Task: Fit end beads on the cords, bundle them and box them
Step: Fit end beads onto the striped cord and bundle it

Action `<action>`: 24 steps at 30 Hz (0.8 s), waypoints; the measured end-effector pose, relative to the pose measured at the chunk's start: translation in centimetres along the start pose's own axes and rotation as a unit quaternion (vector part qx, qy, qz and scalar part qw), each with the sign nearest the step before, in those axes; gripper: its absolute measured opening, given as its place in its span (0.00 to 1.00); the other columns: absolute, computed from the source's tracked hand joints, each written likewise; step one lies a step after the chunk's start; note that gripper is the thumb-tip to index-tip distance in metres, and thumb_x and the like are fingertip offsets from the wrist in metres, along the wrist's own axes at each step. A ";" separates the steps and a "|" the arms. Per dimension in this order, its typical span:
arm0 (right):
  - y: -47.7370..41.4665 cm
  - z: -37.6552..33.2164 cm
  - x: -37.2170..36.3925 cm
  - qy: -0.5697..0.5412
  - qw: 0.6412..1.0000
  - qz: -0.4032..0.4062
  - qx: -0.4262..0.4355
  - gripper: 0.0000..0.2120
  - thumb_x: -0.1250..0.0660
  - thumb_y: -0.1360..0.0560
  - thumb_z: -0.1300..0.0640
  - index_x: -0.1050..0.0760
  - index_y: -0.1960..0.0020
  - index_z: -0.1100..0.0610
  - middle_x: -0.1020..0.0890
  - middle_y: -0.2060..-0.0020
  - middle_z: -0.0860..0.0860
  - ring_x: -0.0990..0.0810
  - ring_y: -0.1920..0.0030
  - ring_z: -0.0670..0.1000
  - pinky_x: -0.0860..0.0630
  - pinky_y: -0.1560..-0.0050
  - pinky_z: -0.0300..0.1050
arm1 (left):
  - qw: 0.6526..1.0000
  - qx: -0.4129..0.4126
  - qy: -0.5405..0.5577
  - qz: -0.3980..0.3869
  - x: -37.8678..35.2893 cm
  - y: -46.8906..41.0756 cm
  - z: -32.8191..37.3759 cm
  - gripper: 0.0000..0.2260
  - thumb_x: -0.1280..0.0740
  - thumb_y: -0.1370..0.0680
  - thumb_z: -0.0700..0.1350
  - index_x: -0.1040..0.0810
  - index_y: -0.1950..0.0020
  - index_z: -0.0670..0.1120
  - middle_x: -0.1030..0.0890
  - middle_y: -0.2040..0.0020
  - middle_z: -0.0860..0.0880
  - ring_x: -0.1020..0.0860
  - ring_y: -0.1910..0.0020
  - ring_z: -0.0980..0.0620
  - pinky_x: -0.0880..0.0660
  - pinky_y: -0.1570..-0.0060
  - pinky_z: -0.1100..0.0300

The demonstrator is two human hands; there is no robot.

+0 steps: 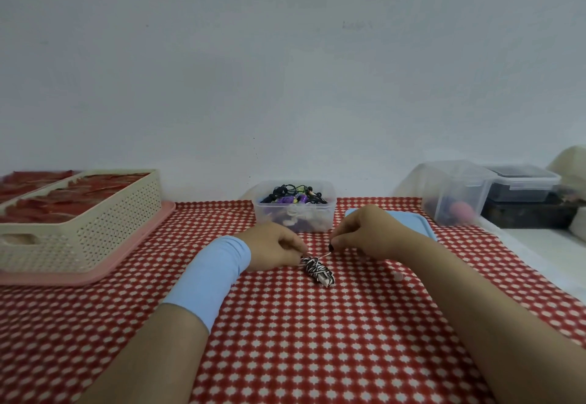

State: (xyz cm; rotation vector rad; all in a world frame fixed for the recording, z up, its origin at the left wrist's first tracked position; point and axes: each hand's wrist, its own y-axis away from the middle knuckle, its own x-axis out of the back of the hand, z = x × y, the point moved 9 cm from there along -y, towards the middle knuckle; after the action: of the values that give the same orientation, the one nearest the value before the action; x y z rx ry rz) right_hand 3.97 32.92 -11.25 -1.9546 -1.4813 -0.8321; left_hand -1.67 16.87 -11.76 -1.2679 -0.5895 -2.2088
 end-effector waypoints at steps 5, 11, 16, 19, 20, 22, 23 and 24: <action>0.1 -0.2 0.2 0.060 0.998 -0.030 0.010 0.02 0.25 0.24 0.51 0.13 0.54 0.47 0.14 0.62 0.42 0.20 0.65 0.37 0.27 0.65 0.31 | 0.999 -0.002 -0.034 -0.006 0.0 -0.3 -0.5 0.13 0.27 0.25 0.48 0.17 0.41 0.54 0.21 0.51 0.60 0.24 0.54 0.63 0.29 0.45 0.65; 1.2 0.4 3.0 0.183 0.978 -0.076 -0.059 0.07 0.26 0.26 0.49 0.14 0.55 0.53 0.13 0.60 0.48 0.18 0.70 0.45 0.20 0.61 0.40 | 0.999 -0.018 -0.003 0.040 0.8 -0.3 -0.7 0.10 0.27 0.25 0.46 0.17 0.44 0.51 0.18 0.52 0.58 0.21 0.52 0.62 0.25 0.41 0.62; 4.2 2.6 2.3 0.305 0.899 -0.237 -0.206 0.12 0.21 0.30 0.46 0.16 0.56 0.54 0.12 0.59 0.46 0.14 0.66 0.45 0.19 0.56 0.42 | 0.993 -0.015 0.076 0.087 1.2 -0.4 -0.9 0.06 0.33 0.20 0.48 0.19 0.45 0.50 0.16 0.57 0.55 0.19 0.61 0.58 0.22 0.52 0.63; 4.3 2.1 1.8 0.294 0.903 -0.246 -0.192 0.10 0.23 0.27 0.53 0.15 0.49 0.56 0.12 0.56 0.48 0.12 0.58 0.46 0.19 0.57 0.40 | 0.981 -0.017 0.141 0.130 1.4 -0.5 -0.7 0.09 0.38 0.18 0.47 0.19 0.49 0.47 0.18 0.61 0.54 0.24 0.68 0.57 0.26 0.65 0.68; 4.0 1.8 1.6 0.275 0.914 -0.240 -0.176 0.09 0.24 0.27 0.54 0.14 0.48 0.56 0.12 0.56 0.49 0.12 0.57 0.47 0.18 0.58 0.40 | 0.974 -0.014 0.181 0.135 1.3 -0.5 -0.7 0.10 0.39 0.17 0.46 0.19 0.50 0.47 0.19 0.63 0.54 0.25 0.70 0.58 0.28 0.68 0.68; 3.0 0.6 1.4 0.204 0.950 -0.202 -0.121 0.06 0.26 0.25 0.57 0.14 0.49 0.54 0.12 0.57 0.50 0.12 0.57 0.48 0.18 0.61 0.40 | 0.951 -0.001 0.282 0.130 0.7 -0.5 -0.9 0.13 0.41 0.16 0.46 0.18 0.51 0.46 0.22 0.66 0.53 0.27 0.73 0.59 0.29 0.71 0.67; 2.5 -0.3 1.4 0.155 0.969 -0.172 -0.087 0.05 0.27 0.24 0.59 0.14 0.50 0.54 0.12 0.58 0.50 0.12 0.59 0.48 0.19 0.64 0.40 | 0.935 0.002 0.332 0.121 0.2 -0.5 -0.9 0.13 0.42 0.16 0.46 0.18 0.50 0.46 0.22 0.66 0.52 0.27 0.73 0.58 0.28 0.71 0.66; 2.0 -1.1 1.6 0.106 0.983 -0.139 -0.057 0.05 0.27 0.24 0.60 0.14 0.50 0.54 0.12 0.60 0.50 0.13 0.61 0.48 0.20 0.66 0.40 | 0.919 0.003 0.378 0.110 -0.2 -0.5 -0.9 0.13 0.41 0.16 0.46 0.18 0.49 0.44 0.23 0.66 0.50 0.26 0.71 0.57 0.28 0.71 0.65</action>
State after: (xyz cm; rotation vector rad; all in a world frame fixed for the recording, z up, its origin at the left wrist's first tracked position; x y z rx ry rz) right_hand 6.09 32.57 -9.46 -1.6949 -1.6278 -1.2313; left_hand -2.54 16.77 -12.42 -0.3654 -0.1321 -2.2579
